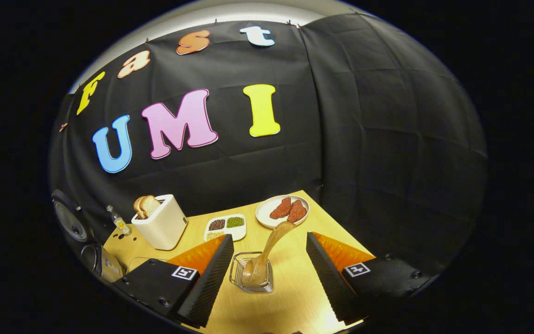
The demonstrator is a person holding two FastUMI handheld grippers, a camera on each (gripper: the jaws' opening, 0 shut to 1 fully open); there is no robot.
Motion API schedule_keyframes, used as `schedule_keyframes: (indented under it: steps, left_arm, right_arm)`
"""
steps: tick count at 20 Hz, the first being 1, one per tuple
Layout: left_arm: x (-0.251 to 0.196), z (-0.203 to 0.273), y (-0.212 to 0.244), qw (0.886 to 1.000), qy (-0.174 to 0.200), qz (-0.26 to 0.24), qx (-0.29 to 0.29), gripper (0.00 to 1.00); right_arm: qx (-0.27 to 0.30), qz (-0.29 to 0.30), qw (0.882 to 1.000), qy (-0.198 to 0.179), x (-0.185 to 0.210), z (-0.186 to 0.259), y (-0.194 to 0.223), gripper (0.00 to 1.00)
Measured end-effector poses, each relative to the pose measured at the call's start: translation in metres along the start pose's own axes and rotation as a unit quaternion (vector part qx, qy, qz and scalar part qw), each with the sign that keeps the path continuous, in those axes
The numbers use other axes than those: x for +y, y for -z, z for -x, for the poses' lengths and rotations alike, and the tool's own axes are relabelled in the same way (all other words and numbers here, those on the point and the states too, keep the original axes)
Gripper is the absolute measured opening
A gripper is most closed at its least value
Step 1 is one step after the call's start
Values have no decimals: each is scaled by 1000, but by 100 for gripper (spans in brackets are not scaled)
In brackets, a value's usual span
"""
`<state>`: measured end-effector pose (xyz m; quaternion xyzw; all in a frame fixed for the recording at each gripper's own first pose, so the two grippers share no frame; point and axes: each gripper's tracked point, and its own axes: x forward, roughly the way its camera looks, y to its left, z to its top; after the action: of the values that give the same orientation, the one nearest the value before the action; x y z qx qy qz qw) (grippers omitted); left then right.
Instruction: Close the left gripper, press the button to open the rice cooker; take a wooden spoon from the chopstick holder with the right hand, scoop a spoonful of rice and pour it into the rice cooker, then put the wooden spoon back into the chopstick holder.
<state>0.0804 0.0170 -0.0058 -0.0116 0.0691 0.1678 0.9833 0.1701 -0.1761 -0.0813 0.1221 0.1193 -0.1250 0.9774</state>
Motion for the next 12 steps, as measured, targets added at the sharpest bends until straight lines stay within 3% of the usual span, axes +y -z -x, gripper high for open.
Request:
schedule_keyframes:
  steps: [4,12]
  left_arm:
    - [-23,0,28,999,-19,7,36,96]
    - [-53,1,67,996,-34,13,82,96]
  right_arm:
    - [23,-7,1000,-6,-8,-41,18,99]
    - [85,-93,992,-3,-13,-101,54,98]
